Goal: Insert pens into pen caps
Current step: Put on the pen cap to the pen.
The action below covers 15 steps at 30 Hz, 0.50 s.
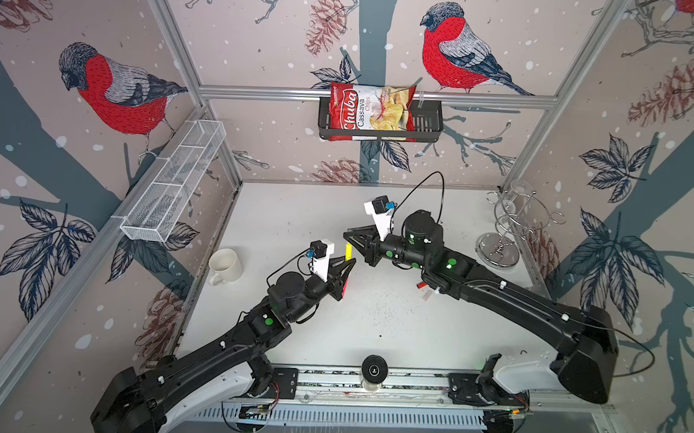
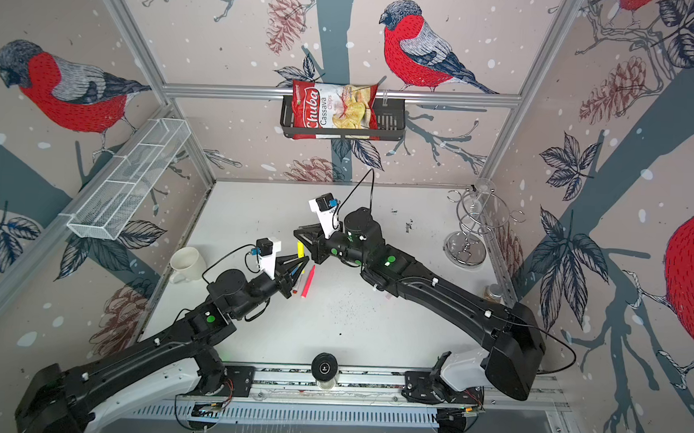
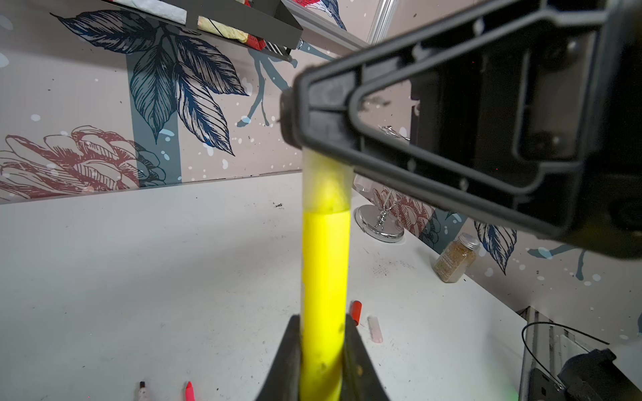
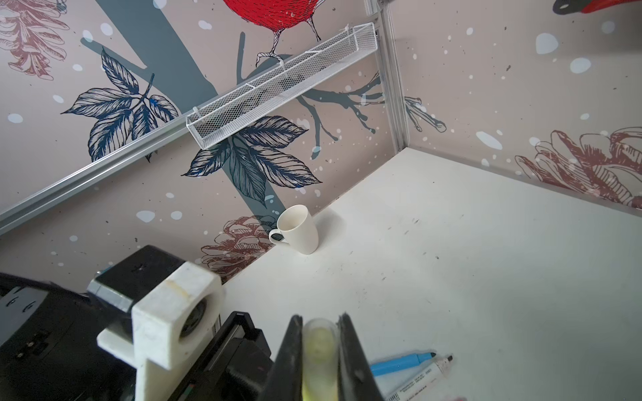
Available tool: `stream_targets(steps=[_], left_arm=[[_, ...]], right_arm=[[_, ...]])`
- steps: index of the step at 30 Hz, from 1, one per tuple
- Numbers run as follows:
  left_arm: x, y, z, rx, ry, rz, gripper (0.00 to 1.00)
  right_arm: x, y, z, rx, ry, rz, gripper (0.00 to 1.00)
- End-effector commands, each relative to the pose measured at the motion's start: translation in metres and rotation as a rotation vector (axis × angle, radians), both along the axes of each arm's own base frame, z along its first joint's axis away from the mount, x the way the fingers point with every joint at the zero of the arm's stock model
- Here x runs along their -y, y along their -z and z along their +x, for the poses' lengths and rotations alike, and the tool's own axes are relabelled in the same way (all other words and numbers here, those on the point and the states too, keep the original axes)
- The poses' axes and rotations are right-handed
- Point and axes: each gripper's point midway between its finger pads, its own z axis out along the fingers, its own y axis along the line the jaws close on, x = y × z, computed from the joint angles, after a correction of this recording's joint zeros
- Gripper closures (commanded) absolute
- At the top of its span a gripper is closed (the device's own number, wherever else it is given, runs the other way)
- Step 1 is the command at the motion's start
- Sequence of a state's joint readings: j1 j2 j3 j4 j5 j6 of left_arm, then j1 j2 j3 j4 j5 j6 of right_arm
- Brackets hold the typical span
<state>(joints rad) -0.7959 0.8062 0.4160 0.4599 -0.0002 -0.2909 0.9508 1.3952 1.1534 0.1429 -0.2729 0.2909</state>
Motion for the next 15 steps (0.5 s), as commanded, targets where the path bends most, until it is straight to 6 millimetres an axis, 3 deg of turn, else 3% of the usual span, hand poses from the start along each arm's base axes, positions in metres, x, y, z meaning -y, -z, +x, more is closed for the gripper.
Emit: stream_targets(steps=[1,8,15], left_arm=[[-0.002,-0.057,-0.008,0.16,0.027,-0.143,1.0],[-0.006,-0.068,-0.01,0.179,0.019,-0.163,1.0],[-0.006,-0.069,-0.009,0.18,0.016,-0.164,1.0]], right_arm=[[0.0,0.031,-0.02,-0.081,-0.083,-0.1,1.0],[-0.002,0.047,-0.027,-0.114,-0.106,-0.13,1.0],[-0.002,0.046,-0.027,-0.103,-0.108,-0.144,1.0]])
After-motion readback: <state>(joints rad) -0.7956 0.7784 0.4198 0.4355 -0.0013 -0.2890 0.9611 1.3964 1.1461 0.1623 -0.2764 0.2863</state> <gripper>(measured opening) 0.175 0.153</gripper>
